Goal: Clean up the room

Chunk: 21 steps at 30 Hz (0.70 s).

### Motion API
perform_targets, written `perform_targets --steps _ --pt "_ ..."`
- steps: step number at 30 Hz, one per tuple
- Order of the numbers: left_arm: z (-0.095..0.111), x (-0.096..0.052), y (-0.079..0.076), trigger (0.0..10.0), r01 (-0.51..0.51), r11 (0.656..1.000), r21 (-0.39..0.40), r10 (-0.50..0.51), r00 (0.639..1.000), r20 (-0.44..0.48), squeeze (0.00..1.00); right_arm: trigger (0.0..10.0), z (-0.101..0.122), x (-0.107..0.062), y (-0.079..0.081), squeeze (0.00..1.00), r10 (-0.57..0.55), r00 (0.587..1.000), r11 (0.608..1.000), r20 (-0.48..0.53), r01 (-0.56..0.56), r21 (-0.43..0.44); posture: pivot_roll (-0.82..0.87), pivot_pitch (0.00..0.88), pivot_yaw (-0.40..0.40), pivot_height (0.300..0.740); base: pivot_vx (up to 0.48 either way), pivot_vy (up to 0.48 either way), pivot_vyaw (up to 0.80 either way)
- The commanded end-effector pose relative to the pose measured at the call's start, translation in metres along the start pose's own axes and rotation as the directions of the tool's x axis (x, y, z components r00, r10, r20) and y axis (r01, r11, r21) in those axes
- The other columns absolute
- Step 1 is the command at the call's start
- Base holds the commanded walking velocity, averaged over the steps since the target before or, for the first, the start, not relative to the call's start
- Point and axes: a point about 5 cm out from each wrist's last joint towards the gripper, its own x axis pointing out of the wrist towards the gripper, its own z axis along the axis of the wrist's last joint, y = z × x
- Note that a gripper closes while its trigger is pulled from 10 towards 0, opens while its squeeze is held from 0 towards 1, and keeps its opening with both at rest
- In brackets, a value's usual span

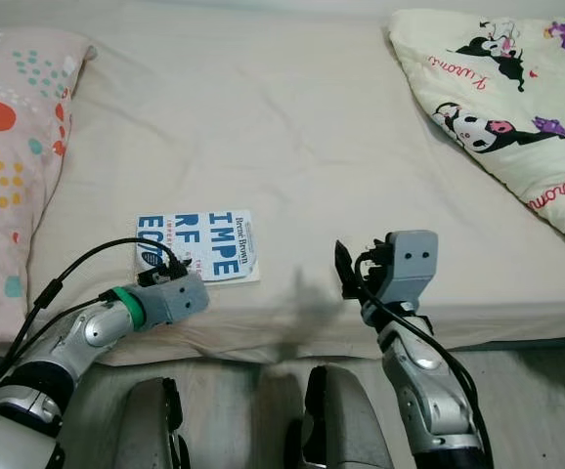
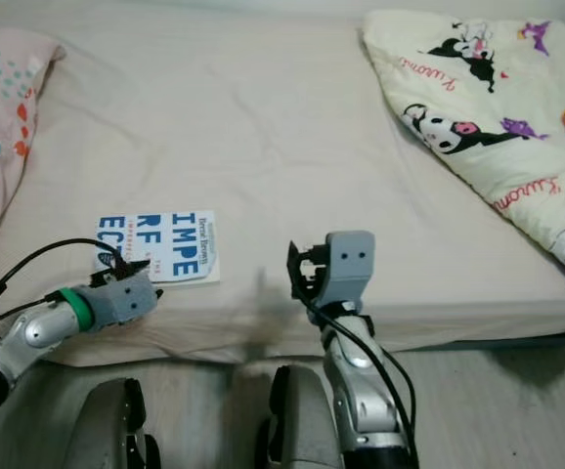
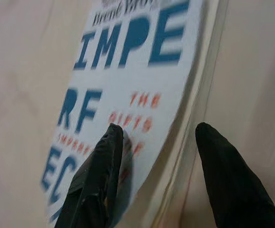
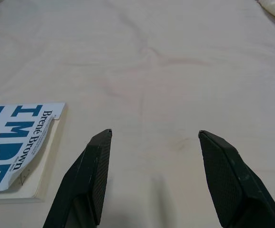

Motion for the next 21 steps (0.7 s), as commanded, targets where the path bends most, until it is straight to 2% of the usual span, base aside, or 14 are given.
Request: perform_targets --steps 1,2,3,8,11,12,15,18,19,20,21 --pt "-0.006 -0.003 -0.003 10.0 0.000 0.999 0.033 0.001 0.999 -0.037 0.34 10.0 -0.007 -0.002 -0.001 0.00 -0.011 1.000 1.000 -0.022 0.011 0.003 -0.02 0.252 -0.030 0.590 0.000 0.000 0.00" --pt "-0.007 -0.004 -0.001 10.0 -0.010 0.999 0.034 0.011 0.999 -0.041 0.34 10.0 -0.007 -0.002 -0.002 0.00 -0.011 1.000 1.000 -0.022 0.011 0.003 -0.02 0.244 -0.029 0.590 0.000 0.000 0.00" --pt "-0.009 -0.006 -0.001 10.0 -0.014 0.999 0.032 0.016 0.999 -0.052 1.00 10.0 -0.008 -0.002 -0.002 0.00 -0.011 1.000 1.000 -0.022 0.012 0.002 -0.02 0.241 -0.028 0.590 0.000 0.000 0.00" --pt "-0.010 -0.009 0.000 10.0 -0.029 1.000 0.011 0.029 0.998 -0.052 1.00 10.0 -0.008 -0.002 -0.003 0.00 -0.013 1.000 1.000 -0.021 0.013 0.001 -0.02 0.240 -0.028 0.590 0.000 0.000 0.00" --pt "-0.007 -0.012 0.002 10.0 -0.082 0.996 -0.023 0.081 0.996 -0.027 1.00 10.0 -0.007 -0.001 -0.004 0.00 -0.015 1.000 1.000 -0.017 0.015 0.000 -0.02 0.233 -0.029 0.590 0.000 0.000 0.00" --pt "-0.005 -0.013 0.004 10.0 -0.108 0.993 -0.037 0.107 0.994 -0.010 0.00 10.0 -0.007 -0.001 -0.004 0.00 -0.015 1.000 1.000 -0.016 0.015 0.000 -0.01 0.228 -0.031 0.590 0.000 0.000 0.00" --pt "-0.002 -0.014 0.004 10.0 -0.130 0.990 -0.046 0.130 0.991 0.006 0.00 10.0 -0.007 0.000 -0.004 0.00 -0.015 1.000 1.000 -0.015 0.015 0.000 -0.01 0.228 -0.031 0.590 0.000 0.000 0.00" --pt "0.035 -0.016 0.004 10.0 -0.151 0.965 -0.215 0.189 0.967 0.170 0.00 10.0 -0.006 0.002 -0.006 0.00 -0.014 1.000 1.000 -0.007 0.014 -0.006 -0.01 0.205 -0.031 0.590 0.000 0.000 0.00" --pt "0.035 -0.016 0.004 10.0 -0.151 0.965 -0.215 0.189 0.967 0.170 0.00 10.0 -0.006 0.002 -0.006 0.00 -0.014 1.000 1.000 -0.007 0.014 -0.006 -0.01 0.205 -0.031 0.590 0.000 0.000 0.00" --pt "0.043 -0.017 0.004 10.0 -0.148 0.957 -0.248 0.200 0.960 0.198 0.00 10.0 -0.006 0.002 -0.006 0.00 -0.014 1.000 1.000 -0.005 0.014 -0.007 -0.01 0.205 -0.031 0.590 0.000 0.000 0.00" --pt "0.066 -0.017 0.005 10.0 -0.156 0.928 -0.338 0.248 0.936 0.251 0.00 10.0 -0.003 0.003 -0.007 0.00 -0.015 1.000 1.000 0.008 0.015 -0.007 -0.01 0.187 -0.026 0.590 0.000 0.000 0.00"
